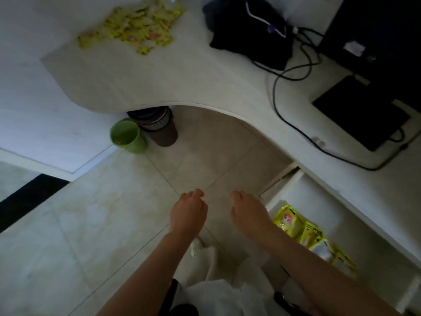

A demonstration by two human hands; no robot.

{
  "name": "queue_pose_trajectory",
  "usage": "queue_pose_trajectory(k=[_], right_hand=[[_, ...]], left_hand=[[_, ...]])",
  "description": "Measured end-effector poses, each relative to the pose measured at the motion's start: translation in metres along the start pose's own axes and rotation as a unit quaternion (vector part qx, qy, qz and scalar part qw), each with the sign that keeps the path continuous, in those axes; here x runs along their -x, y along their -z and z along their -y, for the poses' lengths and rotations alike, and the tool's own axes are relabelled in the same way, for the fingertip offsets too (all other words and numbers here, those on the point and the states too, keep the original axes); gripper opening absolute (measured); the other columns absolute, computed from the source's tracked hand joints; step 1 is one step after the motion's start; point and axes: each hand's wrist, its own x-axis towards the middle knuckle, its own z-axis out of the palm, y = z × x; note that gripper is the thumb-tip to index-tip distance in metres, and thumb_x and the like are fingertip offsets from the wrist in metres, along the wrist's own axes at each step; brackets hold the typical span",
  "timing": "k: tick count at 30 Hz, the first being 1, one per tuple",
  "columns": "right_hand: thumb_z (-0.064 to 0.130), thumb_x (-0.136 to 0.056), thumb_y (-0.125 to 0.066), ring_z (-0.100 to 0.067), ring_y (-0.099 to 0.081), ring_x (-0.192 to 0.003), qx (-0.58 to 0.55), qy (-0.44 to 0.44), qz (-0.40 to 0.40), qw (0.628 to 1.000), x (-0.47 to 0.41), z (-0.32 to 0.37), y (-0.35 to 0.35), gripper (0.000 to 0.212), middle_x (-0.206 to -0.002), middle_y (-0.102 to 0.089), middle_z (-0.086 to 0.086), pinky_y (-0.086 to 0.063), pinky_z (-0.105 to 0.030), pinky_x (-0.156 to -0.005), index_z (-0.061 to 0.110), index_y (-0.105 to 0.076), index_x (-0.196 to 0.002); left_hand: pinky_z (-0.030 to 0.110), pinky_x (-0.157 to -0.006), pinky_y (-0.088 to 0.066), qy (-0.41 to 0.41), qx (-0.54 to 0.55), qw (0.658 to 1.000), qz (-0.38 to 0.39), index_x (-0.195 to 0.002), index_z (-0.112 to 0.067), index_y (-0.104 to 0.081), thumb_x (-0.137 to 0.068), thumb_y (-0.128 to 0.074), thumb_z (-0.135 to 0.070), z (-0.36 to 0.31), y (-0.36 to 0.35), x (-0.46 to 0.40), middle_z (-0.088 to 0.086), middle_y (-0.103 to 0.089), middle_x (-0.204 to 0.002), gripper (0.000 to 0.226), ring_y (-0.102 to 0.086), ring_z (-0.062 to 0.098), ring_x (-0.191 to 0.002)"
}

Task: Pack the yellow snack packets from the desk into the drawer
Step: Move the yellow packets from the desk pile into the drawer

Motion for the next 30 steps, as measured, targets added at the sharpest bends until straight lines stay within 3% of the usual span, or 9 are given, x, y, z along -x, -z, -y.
queue_pose_trajectory(k=[5, 13, 16, 24, 30], right_hand=[[0.023, -0.094, -0.041, -0.028, -0.052, -0.114, 0.017, 0.036, -0.006, 0.999, -0.068, 0.065, 0.014, 0.039, -0.126, -0.055, -0.010, -0.047, -0.039, -0.092, 0.010, -0.042, -0.131], [0.021, -0.093, -0.043, -0.029, -0.057, -0.099, 0.013, 0.071, -0.050, 0.996, -0.171, 0.138, 0.056, 0.032, -0.111, -0.060, -0.012, -0.045, -0.037, -0.077, 0.009, -0.049, -0.122], [0.022, -0.095, -0.042, -0.027, -0.057, -0.100, 0.011, 0.072, -0.048, 0.996, -0.207, 0.156, 0.074, 0.036, -0.115, -0.059, -0.010, -0.044, -0.034, -0.078, 0.011, -0.045, -0.130], [0.024, -0.096, -0.040, -0.028, -0.054, -0.109, 0.029, 0.118, -0.048, 0.991, -0.328, 0.183, 0.129, 0.038, -0.123, -0.054, -0.010, -0.049, -0.042, -0.087, 0.013, -0.042, -0.132], [0.026, -0.097, -0.039, -0.026, -0.052, -0.115, 0.044, 0.134, -0.038, 0.989, -0.414, 0.198, 0.173, 0.041, -0.130, -0.050, -0.007, -0.049, -0.038, -0.087, 0.015, -0.038, -0.136]], left_hand=[[0.033, -0.085, -0.051, 0.039, 0.001, 0.999, -0.035, -0.121, -0.021, -0.058, -0.095, -0.046, -0.024, 0.070, 0.053, -0.044, 0.000, -0.065, -0.111, 0.029, -0.059, 0.016, -0.101], [0.035, -0.080, -0.052, 0.069, -0.010, 0.992, -0.103, -0.115, -0.022, -0.059, -0.091, -0.049, -0.025, 0.151, 0.130, -0.133, 0.000, -0.067, -0.101, 0.026, -0.059, 0.018, -0.096], [0.035, -0.080, -0.052, 0.069, -0.008, 0.991, -0.114, -0.114, -0.021, -0.059, -0.091, -0.051, -0.025, 0.167, 0.149, -0.163, 0.000, -0.067, -0.100, 0.025, -0.058, 0.018, -0.096], [0.036, -0.073, -0.054, 0.081, 0.003, 0.987, -0.136, -0.102, -0.018, -0.061, -0.088, -0.054, -0.024, 0.192, 0.195, -0.269, 0.002, -0.066, -0.094, 0.017, -0.062, 0.023, -0.088], [0.035, -0.079, -0.053, 0.088, 0.003, 0.988, -0.130, -0.113, -0.019, -0.060, -0.092, -0.052, -0.026, 0.203, 0.223, -0.352, -0.002, -0.067, -0.100, 0.024, -0.059, 0.017, -0.095]])
